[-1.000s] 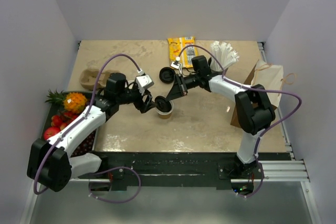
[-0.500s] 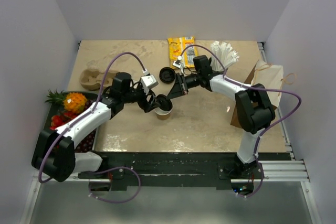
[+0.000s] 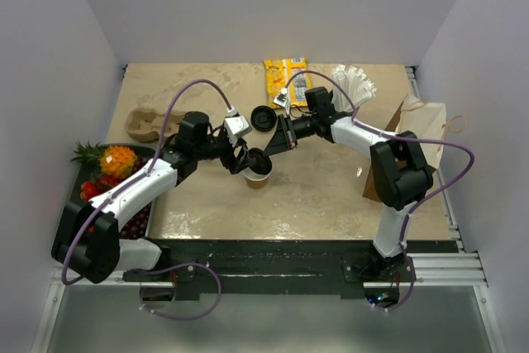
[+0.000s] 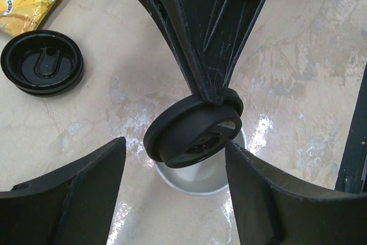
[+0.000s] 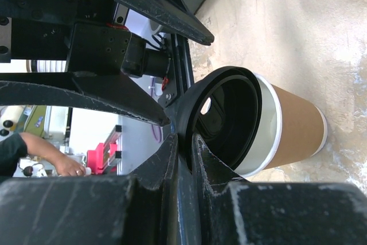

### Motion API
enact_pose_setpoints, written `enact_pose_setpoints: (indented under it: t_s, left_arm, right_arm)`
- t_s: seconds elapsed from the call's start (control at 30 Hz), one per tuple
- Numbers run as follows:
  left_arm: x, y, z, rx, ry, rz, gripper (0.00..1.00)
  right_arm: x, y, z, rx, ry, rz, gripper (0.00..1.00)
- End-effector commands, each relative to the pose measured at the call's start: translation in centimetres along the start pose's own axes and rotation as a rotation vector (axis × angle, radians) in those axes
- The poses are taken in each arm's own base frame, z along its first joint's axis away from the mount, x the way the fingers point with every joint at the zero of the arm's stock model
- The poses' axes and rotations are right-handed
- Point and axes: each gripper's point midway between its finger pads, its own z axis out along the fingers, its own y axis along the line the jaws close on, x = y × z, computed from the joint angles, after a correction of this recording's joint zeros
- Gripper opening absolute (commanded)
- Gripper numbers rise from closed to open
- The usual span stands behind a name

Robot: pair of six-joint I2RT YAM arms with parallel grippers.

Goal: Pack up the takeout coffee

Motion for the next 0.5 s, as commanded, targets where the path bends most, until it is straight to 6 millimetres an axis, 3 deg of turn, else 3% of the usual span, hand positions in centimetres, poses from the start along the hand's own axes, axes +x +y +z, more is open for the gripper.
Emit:
enact_pose_setpoints:
  t_s: [0.0, 0.47]
  left_arm:
    - [-2.59, -0.01, 0.19, 0.015, -0.072, 0.062, 0.74]
    - [-2.16, -0.59, 0.69, 0.036, -0.078, 0.074, 0.73]
  right_arm:
    - [-1.01, 0.17, -0.13, 0.013, -0.02, -0.016, 0.05]
    - [-0.56, -0.82, -0.24, 0.07, -0.017, -0.017, 0.17]
